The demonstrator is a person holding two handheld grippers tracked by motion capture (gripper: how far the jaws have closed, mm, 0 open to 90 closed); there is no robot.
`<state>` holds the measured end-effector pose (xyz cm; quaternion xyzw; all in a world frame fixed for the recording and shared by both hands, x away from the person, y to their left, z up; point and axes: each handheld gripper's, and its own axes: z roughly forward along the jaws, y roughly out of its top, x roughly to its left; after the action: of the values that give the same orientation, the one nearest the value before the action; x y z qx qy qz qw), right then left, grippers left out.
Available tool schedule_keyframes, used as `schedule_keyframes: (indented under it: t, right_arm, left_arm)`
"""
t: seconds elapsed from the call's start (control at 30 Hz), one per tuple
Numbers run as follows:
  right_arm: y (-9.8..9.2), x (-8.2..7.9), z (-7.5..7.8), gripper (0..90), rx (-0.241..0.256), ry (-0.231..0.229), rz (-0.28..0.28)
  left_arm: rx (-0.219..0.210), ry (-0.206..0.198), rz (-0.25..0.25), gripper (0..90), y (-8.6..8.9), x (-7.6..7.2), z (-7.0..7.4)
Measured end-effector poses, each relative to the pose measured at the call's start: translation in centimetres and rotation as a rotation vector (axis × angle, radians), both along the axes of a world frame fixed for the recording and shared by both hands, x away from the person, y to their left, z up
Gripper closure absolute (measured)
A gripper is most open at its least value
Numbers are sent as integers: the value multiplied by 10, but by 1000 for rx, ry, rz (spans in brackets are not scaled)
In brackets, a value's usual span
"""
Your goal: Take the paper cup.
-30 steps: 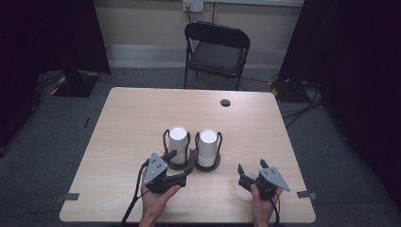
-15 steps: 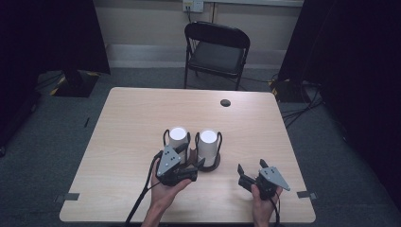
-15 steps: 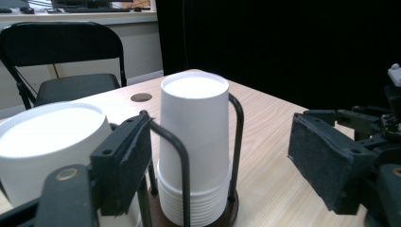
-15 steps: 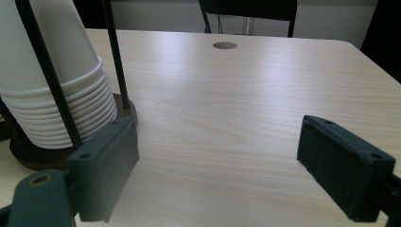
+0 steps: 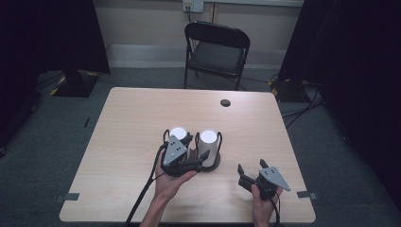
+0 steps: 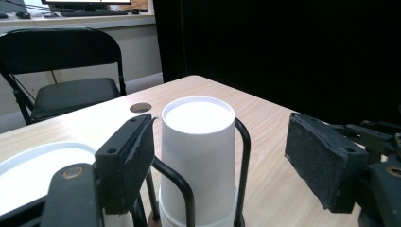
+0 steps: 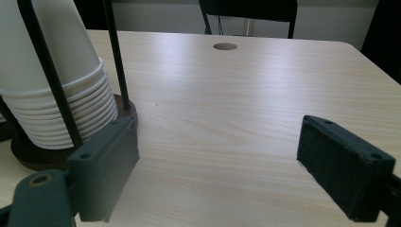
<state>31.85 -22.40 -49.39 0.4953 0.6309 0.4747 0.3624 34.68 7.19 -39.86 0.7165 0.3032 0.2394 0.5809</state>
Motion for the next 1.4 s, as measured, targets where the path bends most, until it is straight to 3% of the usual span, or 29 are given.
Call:
schedule_keyframes:
  t: [0.33, 0.53, 0.8, 1.2, 1.4]
  right_arm:
    - [0, 0, 0, 128, 1, 0, -1]
    - [0, -1, 0, 129, 4, 0, 3]
    - [0, -1, 0, 129, 5, -1, 5]
    - [0, -1, 0, 130, 8, -4, 11]
    - [-1, -1, 0, 131, 13, -6, 7]
  left_arm:
    - [45, 14, -18, 231, -13, 15, 3]
    - [35, 15, -16, 246, -17, 26, 5]
    - [67, 42, -18, 242, -25, 39, 3]
    - [72, 78, -4, 244, -30, 50, -4]
    - [90, 67, -6, 259, -33, 52, -8]
